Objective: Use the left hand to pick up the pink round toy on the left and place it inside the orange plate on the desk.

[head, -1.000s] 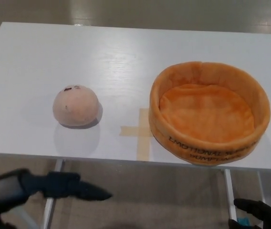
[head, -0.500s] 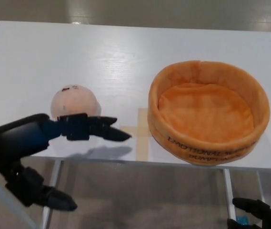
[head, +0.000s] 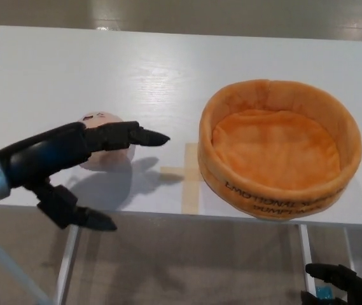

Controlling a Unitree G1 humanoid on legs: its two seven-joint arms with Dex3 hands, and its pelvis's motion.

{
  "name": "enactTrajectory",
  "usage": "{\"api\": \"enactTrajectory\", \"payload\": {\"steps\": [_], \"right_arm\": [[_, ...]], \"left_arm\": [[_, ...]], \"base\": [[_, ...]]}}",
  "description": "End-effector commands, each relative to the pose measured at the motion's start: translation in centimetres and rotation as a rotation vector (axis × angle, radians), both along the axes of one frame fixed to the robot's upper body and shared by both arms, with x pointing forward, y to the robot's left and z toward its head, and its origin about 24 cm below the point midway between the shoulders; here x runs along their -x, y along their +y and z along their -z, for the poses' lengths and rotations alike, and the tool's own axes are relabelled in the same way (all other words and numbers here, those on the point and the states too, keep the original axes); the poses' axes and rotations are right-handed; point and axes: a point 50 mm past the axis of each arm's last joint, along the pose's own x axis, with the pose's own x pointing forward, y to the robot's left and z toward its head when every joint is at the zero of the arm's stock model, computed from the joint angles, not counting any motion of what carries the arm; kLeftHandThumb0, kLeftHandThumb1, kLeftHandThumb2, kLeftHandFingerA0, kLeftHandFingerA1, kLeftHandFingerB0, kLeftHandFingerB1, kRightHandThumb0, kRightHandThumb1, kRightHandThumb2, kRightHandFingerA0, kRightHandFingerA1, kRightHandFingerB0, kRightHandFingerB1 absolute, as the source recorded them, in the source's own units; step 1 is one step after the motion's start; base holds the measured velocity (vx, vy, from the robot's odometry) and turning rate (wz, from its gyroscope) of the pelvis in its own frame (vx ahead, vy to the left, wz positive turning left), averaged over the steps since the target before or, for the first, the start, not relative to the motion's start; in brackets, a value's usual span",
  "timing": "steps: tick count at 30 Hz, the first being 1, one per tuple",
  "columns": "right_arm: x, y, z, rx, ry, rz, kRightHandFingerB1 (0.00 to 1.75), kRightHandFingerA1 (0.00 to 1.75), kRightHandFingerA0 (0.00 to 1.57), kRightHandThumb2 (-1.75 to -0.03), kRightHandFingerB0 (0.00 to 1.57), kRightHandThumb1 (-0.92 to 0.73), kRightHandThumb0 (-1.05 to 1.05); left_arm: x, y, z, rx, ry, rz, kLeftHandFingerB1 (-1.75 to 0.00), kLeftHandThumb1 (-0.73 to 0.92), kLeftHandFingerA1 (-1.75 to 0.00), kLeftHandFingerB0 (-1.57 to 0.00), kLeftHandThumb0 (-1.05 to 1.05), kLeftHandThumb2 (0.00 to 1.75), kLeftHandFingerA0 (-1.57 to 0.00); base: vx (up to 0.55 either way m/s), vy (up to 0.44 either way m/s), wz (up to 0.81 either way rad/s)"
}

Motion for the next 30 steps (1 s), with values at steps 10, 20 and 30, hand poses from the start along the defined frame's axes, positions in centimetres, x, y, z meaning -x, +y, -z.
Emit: {"api": "enactTrajectory", "payload": {"steps": [10,20,30], "right_arm": [[0.6,-0.1,0.5,0.03,0.054,-0.028,0.77,0.99,0.66,-0.56,0.51,-0.57,-0.17],[0.4,-0.2,0.4,0.038,0.049,-0.034,0.76,0.99,0.67,-0.55,0.5,-0.58,-0.15],[0.5,-0.2,0.4,0.025,0.051,-0.036,0.77,1.0,0.66,-0.55,0.5,-0.58,-0.15]], "left_arm": [[-5.3,0.0,1.9,-0.222,-0.238,-0.3,-0.29,0.38,-0.01,-0.05,-0.28,0.65,0.0],[-5.8,0.5,0.5,-0.243,-0.376,-0.344,-0.3,0.38,-0.07,-0.04,-0.32,0.66,0.0],[-6.2,1.0,0.7,-0.241,-0.404,-0.371,-0.33,0.38,-0.12,-0.08,-0.29,0.66,0.0]], "base": [[0.0,0.0,0.0],[0.0,0.0,0.0],[0.0,0.0,0.0]]}}
